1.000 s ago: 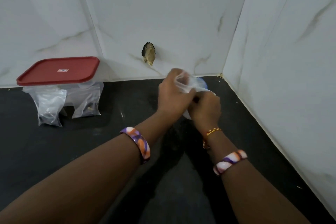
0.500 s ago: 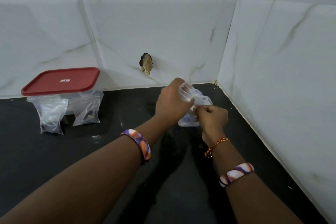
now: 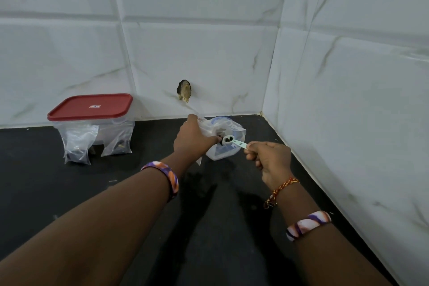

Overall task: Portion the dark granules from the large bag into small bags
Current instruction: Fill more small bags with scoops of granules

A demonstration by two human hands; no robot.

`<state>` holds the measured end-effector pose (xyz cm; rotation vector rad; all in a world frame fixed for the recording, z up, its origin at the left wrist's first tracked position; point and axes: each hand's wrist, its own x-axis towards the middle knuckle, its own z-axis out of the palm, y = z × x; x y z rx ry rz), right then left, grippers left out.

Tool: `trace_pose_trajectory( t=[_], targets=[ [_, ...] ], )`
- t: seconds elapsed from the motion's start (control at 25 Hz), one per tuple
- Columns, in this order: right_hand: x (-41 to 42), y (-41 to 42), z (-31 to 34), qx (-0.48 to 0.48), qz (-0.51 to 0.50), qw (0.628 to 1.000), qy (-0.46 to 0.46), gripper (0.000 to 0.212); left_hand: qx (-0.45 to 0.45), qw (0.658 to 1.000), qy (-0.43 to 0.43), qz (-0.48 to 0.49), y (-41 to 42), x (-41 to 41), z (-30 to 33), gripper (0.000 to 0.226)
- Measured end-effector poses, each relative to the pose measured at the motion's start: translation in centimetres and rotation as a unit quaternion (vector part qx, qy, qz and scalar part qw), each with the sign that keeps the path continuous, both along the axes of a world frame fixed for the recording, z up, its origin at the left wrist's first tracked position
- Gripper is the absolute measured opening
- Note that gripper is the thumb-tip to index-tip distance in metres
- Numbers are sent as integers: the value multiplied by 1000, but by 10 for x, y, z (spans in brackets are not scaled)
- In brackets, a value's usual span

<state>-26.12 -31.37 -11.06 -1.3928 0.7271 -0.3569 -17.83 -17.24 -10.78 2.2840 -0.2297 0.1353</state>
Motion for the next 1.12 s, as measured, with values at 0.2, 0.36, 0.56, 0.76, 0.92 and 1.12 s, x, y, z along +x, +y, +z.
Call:
trace_pose_trajectory(
  t=[0.2,0.36,0.56,0.76,0.92,1.12],
  targets=[
    [-28,11,22,-12,34,996,-85,11,11,999,-47,6,21,-20,-3,65],
    [-31,30,50,-211,86,959,-168,13,37,995,-86,-14,24,-29,8,67],
    [-25,49,48,-696,50,675,-239,15,-2,997,-82,1,17,-25,23,67],
    [-19,39,36,-553,31,794,-251,12,10,997,-80,5,20,-16,22,69],
    [-16,14,25,-247,25,951,-183,9,58,998,-29,-8,18,-10,9,73],
    [-14,0,-2,-193,69,970,-130,11,-28,996,50,63,15,7,-3,56]
  ],
)
